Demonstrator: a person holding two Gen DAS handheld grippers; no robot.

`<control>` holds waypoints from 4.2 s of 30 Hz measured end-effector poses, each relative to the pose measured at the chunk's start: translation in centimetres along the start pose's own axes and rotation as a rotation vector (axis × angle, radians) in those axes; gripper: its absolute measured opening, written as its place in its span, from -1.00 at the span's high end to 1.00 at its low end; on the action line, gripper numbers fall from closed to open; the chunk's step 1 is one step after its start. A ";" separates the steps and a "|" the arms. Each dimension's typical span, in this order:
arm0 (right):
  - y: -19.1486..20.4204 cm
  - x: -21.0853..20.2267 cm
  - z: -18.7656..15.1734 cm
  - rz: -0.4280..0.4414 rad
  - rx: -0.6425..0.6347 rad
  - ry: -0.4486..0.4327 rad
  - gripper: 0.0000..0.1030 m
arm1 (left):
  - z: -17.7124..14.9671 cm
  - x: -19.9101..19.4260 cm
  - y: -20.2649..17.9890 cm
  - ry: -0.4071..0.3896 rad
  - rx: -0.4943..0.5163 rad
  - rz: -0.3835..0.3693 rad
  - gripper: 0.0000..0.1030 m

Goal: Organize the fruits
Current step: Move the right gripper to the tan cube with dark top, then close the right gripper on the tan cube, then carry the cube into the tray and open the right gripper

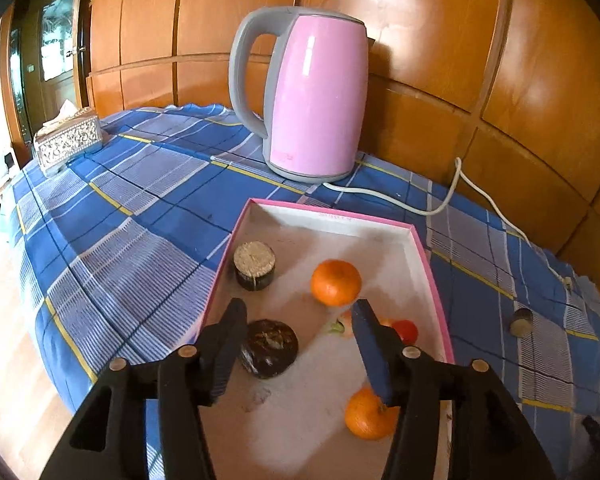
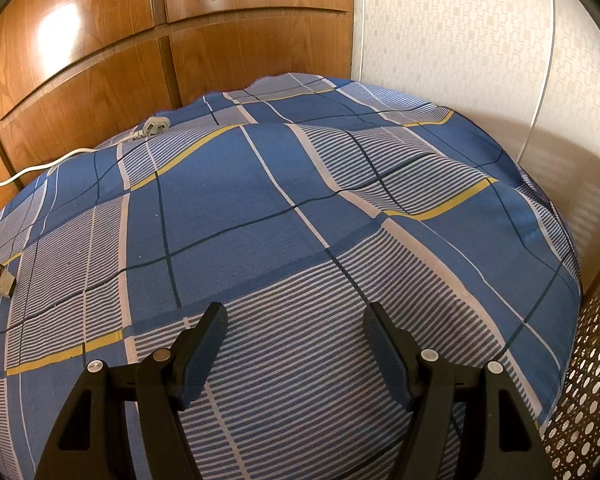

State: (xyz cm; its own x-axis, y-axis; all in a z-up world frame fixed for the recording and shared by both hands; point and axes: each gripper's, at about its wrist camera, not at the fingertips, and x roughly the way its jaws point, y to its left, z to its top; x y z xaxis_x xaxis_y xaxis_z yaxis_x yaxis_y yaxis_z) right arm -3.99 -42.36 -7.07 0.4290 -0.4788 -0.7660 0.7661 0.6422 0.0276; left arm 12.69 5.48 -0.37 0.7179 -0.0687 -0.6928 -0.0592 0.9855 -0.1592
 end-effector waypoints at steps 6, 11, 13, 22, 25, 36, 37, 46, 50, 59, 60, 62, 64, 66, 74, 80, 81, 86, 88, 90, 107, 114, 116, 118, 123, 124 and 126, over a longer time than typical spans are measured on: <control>0.0 0.0 0.0 0.001 -0.001 0.000 -0.39 | -1.7 -1.2 -0.4 0.016 0.001 -0.029 -0.24; -0.1 0.0 0.0 0.005 0.001 0.003 -0.39 | -3.3 -2.5 -0.3 0.026 0.004 -0.040 -0.37; 0.0 -0.1 0.0 0.007 0.001 0.004 -0.39 | -3.9 -3.0 -0.1 0.027 0.004 -0.039 -0.41; -0.1 -0.2 0.2 0.013 0.008 0.008 -0.39 | -6.6 -4.1 2.2 0.031 -0.032 0.041 -0.68; 0.3 -0.6 0.6 0.036 0.004 0.006 -0.39 | -7.1 -3.9 3.0 0.043 -0.056 0.059 -0.69; 7.4 -1.7 0.8 0.286 -0.101 0.080 -0.39 | -7.3 -4.1 3.7 0.035 -0.080 0.058 -0.76; 8.4 -1.8 0.8 0.313 -0.118 0.087 -0.39 | -7.2 -4.1 3.7 0.034 -0.081 0.058 -0.76; 17.8 -3.0 1.2 0.477 -0.235 0.102 -0.39 | -7.2 -4.1 3.9 0.030 -0.081 0.059 -0.76; 21.2 -3.0 1.5 0.494 -0.265 0.101 -0.39 | -7.2 -4.1 4.0 0.033 -0.085 0.056 -0.77; 25.2 -1.1 2.0 0.436 -0.295 0.103 -0.39 | -7.2 -3.7 4.1 0.050 -0.100 0.050 -0.78; 25.5 -0.9 2.0 0.428 -0.296 0.103 -0.39 | -7.2 -3.7 4.1 0.051 -0.099 0.049 -0.78; 25.9 -0.3 1.8 0.406 -0.307 0.110 -0.37 | -7.2 -3.6 4.0 0.052 -0.096 0.047 -0.78; 26.2 0.3 1.6 0.411 -0.329 0.130 0.11 | -7.2 -3.7 4.0 0.051 -0.095 0.047 -0.78; 26.1 0.2 1.4 0.446 -0.360 0.142 0.35 | -7.3 -3.7 3.9 0.051 -0.096 0.046 -0.78; 22.7 -1.9 0.7 0.493 -0.372 0.124 0.35 | -7.3 -4.0 3.5 0.050 -0.093 0.039 -0.79; 20.0 -3.3 -0.2 0.518 -0.390 0.120 0.35 | -7.4 -4.6 2.8 0.044 -0.075 0.025 -0.80; 19.7 -3.5 -0.3 0.522 -0.395 0.120 0.35 | -7.4 -4.6 2.7 0.044 -0.073 0.024 -0.81; 18.2 -4.3 -1.2 0.558 -0.393 0.135 0.35 | -7.5 -5.0 2.2 0.044 -0.064 0.015 -0.81; 18.0 -4.8 -1.5 0.576 -0.400 0.139 0.35 | -7.5 -5.1 2.0 0.041 -0.060 0.014 -0.81; 18.0 -5.3 -1.9 0.596 -0.411 0.140 0.35 | -7.5 -5.2 2.0 0.040 -0.058 0.013 -0.81; 22.3 -10.0 -5.0 0.778 -0.585 0.148 0.35 | -6.5 -5.7 4.7 0.022 -0.126 0.049 -0.81; 25.2 -11.8 -5.0 0.840 -0.647 0.138 0.35 | -6.1 -5.4 8.1 0.017 -0.207 0.109 -0.81; 26.8 -12.7 -4.8 0.876 -0.670 0.133 0.35 | -6.2 -5.2 8.5 0.023 -0.214 0.115 -0.81; 28.2 -13.4 -4.9 0.896 -0.690 0.129 0.35 | -6.3 -5.2 8.6 0.023 -0.219 0.116 -0.81; 32.0 -14.7 -5.5 0.946 -0.732 0.143 0.35 | -6.3 -4.9 8.9 0.030 -0.223 0.119 -0.81; 32.7 -14.8 -5.7 0.951 -0.741 0.148 0.35 | -6.4 -4.8 8.9 0.033 -0.224 0.120 -0.81; 34.3 -14.9 -6.4 0.966 -0.758 0.162 0.35 | -6.4 -4.7 8.9 0.038 -0.226 0.118 -0.81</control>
State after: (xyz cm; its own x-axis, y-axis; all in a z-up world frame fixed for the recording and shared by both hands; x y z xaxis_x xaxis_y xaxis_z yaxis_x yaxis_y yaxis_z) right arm 12.80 -9.36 1.19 0.5586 0.4285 -0.7102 -0.3250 0.9008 0.2880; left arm 4.35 13.58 -3.09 0.6703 0.0349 -0.7413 -0.2981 0.9275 -0.2258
